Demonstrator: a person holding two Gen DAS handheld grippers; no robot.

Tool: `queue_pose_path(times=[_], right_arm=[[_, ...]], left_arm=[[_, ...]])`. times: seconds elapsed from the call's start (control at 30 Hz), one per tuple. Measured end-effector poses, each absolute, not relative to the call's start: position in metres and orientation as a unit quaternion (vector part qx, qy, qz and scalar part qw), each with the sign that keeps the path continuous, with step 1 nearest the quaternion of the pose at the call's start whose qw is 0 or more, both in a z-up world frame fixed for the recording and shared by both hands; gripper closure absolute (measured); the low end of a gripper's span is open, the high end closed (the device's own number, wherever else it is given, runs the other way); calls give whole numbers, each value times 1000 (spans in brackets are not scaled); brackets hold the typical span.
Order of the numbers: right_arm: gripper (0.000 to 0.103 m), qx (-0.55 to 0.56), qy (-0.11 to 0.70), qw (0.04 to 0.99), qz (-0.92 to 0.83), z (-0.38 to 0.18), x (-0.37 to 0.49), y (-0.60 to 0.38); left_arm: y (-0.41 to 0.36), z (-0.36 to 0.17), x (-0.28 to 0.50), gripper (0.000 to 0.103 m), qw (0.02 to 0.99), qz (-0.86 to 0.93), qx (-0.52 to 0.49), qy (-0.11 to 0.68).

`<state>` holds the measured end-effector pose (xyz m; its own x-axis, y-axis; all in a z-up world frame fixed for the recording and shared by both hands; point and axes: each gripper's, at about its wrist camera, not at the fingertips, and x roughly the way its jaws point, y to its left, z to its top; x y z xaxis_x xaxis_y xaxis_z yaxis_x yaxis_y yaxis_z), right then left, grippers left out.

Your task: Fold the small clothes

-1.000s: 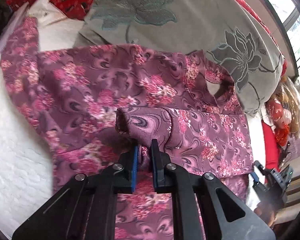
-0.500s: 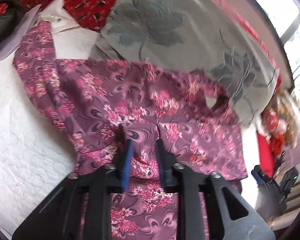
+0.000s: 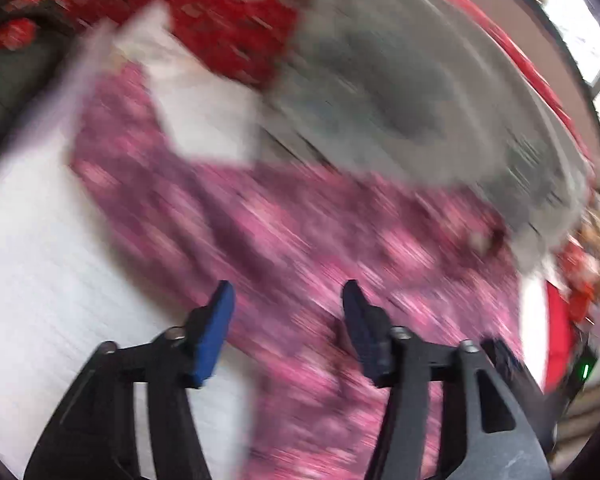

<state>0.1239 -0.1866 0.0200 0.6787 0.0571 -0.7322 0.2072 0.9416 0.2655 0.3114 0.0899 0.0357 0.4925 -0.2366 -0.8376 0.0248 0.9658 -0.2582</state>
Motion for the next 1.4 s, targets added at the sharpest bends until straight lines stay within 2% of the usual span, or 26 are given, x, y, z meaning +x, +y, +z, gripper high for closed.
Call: queue_pose_path(times=[0.1,0.17,0.23,0.5,0.53,0.57,0.6,0.67,0.83,0.97,1.07,1.13,1.2,1.23,1.27,1.4], right_arm=[[45,127,436,890,-49,-8,144,-160],[41,87,387,916,-67,-14,131,-145],[38,76,382,918,-74,-16,130,-140],[35,97,378,919,-58,-19,130,-143],[35,98,378,919,-57,-20,131,-145],[34,101,377,919,-55,-20,130,-146],[34,103,377,919,-54,-19,128,-148],[32,109,376,919,-49,-19,125,-152],[31,110,375,919,-45,-20,125,-152],[31,107,376,919,-46,-20,126,-150],[31,103,378,919,-48,-20,126,-149],[31,100,379,919,-48,-20,127,-148],[31,99,380,918,-48,-20,128,-148],[31,99,380,918,-48,-19,128,-148],[31,98,381,918,-48,-19,128,-147],[31,99,381,918,-48,-19,127,-147]], left_arm=[[138,45,354,45,860,-25,-93,501],[164,46,384,45,850,-5,-94,519],[175,39,408,45,839,11,-98,536],[131,-19,464,45,813,70,-20,577],[132,-25,465,53,808,75,-18,584],[132,-29,464,80,803,81,-14,590],[136,-32,462,90,798,80,-16,597],[149,-23,447,99,805,65,-47,588],[214,15,365,100,836,59,-93,537],[273,-12,309,100,790,57,-166,587],[292,-2,286,99,805,75,-168,564],[296,17,281,94,825,65,-182,531],[293,33,292,74,838,51,-180,512],[287,38,301,50,844,50,-165,508],[279,40,308,39,850,53,-140,505],[213,39,347,35,868,45,42,493]])
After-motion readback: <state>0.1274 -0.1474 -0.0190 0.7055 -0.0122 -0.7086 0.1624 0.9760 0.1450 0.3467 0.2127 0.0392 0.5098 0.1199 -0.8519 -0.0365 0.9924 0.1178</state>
